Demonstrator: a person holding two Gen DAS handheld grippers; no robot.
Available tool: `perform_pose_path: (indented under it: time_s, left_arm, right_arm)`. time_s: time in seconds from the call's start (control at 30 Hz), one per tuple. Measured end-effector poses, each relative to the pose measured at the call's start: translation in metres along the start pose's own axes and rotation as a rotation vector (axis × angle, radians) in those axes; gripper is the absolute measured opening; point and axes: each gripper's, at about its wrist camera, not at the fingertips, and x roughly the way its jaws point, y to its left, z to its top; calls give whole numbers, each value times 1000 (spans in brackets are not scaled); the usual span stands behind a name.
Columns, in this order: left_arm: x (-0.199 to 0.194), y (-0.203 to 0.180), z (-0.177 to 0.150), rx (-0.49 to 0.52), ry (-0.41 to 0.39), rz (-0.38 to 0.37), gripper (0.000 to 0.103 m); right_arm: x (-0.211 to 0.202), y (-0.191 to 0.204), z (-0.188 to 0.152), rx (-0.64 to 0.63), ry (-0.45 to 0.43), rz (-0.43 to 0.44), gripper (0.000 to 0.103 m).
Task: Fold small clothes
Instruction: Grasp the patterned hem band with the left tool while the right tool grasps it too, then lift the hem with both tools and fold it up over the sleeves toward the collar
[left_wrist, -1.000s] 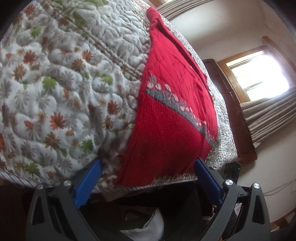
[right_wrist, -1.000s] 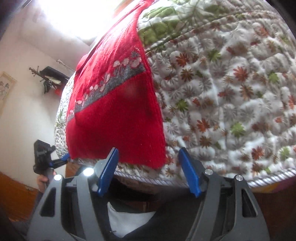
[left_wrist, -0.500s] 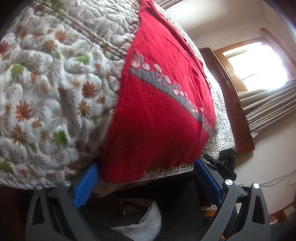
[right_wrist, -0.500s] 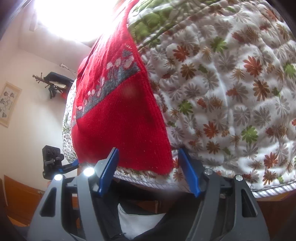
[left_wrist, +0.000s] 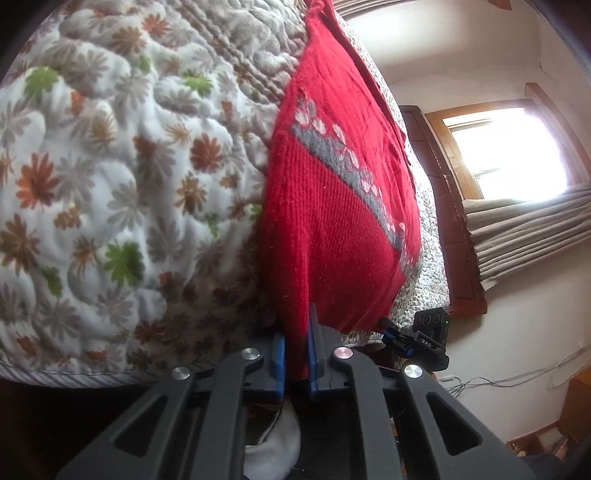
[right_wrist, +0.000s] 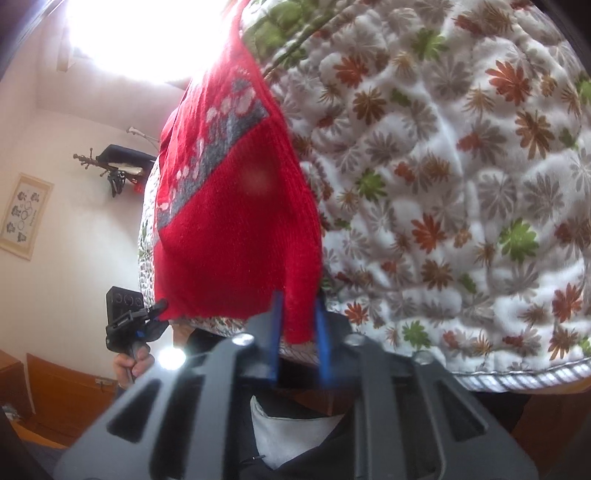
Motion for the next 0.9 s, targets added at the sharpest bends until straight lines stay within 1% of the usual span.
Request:
perform_pose_path:
  time_s: [0.1,0.2,0.37,0.5,0.7,0.8,0.9]
  left_arm:
    - [-4,-3,-2,-7,-27,-35,7]
    - [-13,-12,-3,2,-58,-67,7]
    - [-37,-29,-4,-2,-116,-156,7]
    - [-54,-52,5,12,-156,-220,7]
    - [-73,-93,36,43,-205,-311,7]
    - [-79,-113,60,63,-226,-343,7]
    - [-83,-130,91,77,-241,-371,7]
  right_arm:
    - [-6,2,0,-2,-18,14,8]
    - [-18,15,-1,-18,-48,35,8]
    - [-54,38,4,-51,-112,92,7]
    - [-84,59,15,-78,-159,146,7]
    - [-114,88,47,-91,-213,246,7]
    - [-125,106,71,-98,-234,295,7]
    - [-130,122,96,-99,-250,320,7]
